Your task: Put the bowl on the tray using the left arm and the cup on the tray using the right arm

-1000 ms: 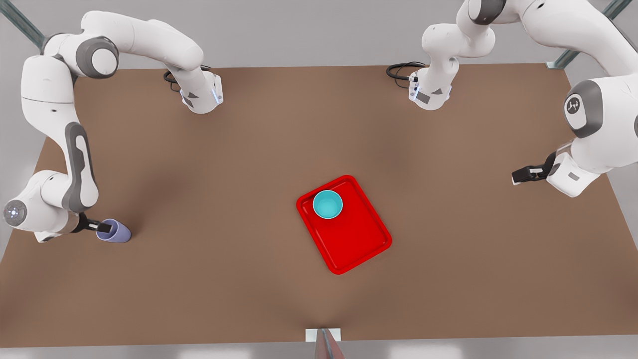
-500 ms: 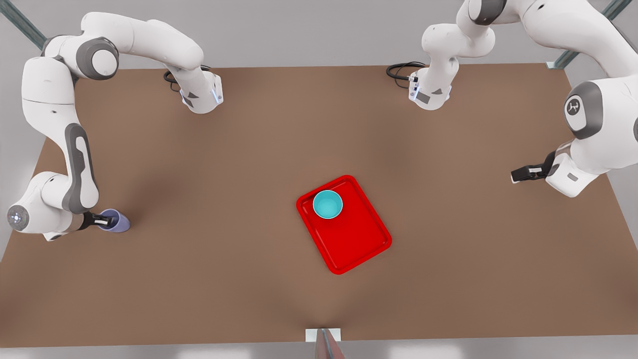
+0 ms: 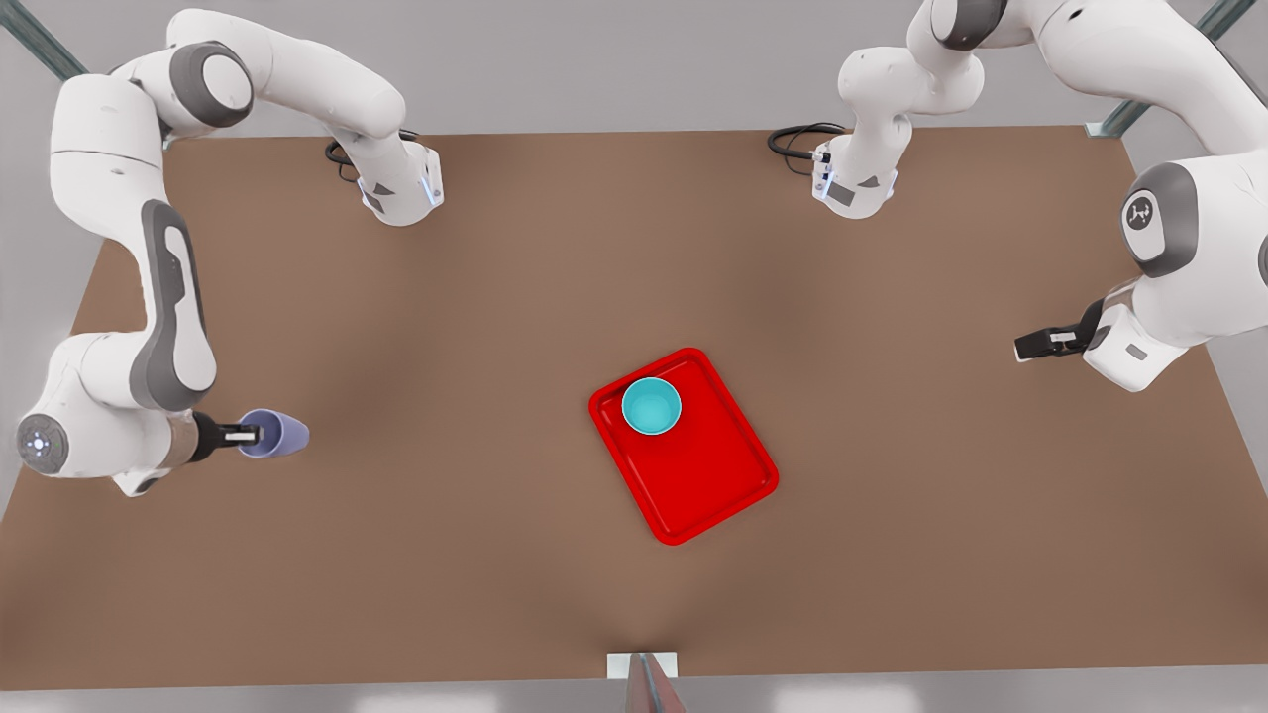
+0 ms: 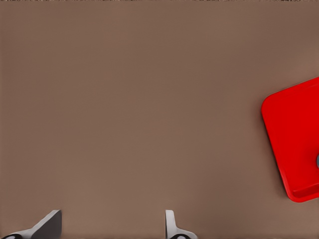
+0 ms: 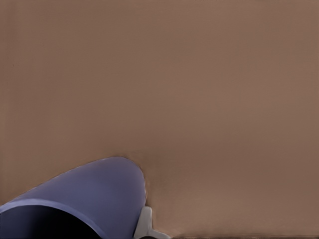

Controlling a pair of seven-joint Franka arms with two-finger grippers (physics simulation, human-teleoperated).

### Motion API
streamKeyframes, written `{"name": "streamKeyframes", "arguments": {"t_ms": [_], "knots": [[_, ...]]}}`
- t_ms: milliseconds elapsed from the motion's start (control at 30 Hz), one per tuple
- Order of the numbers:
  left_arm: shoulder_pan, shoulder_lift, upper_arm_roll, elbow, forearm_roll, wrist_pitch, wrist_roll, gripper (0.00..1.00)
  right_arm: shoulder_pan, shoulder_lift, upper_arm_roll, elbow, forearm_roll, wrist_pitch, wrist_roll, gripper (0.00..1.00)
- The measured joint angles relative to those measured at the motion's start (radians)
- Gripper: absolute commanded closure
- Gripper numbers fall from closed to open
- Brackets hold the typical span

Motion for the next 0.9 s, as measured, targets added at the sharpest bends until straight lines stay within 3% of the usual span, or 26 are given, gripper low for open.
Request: {"name": "streamKeyframes", "arguments": {"t_ms": [100,400,600,800,900], "knots": [[0.0,0.003,0.0,0.0,0.0,0.0,0.0,0.0,0.049,-0.001,0.068,0.0,-0.001,-0.014,0.07,0.79],[0.0,0.015,-0.002,0.0,0.004,-0.008,0.003,0.0,0.378,0.001,0.098,0.059,-0.019,-0.01,0.308,0.79],[0.009,0.016,-0.002,0.0,0.006,-0.01,0.003,0.0,0.66,0.016,0.085,0.193,-0.024,0.005,0.587,0.79],[0.009,0.017,-0.002,0.0,0.006,-0.012,0.002,0.0,0.798,0.05,0.003,0.261,-0.022,0.074,0.591,0.79],[0.009,0.017,-0.002,0.0,0.006,-0.02,0.002,0.0,0.969,0.086,-0.155,0.378,0.037,0.076,0.588,0.79]]}}
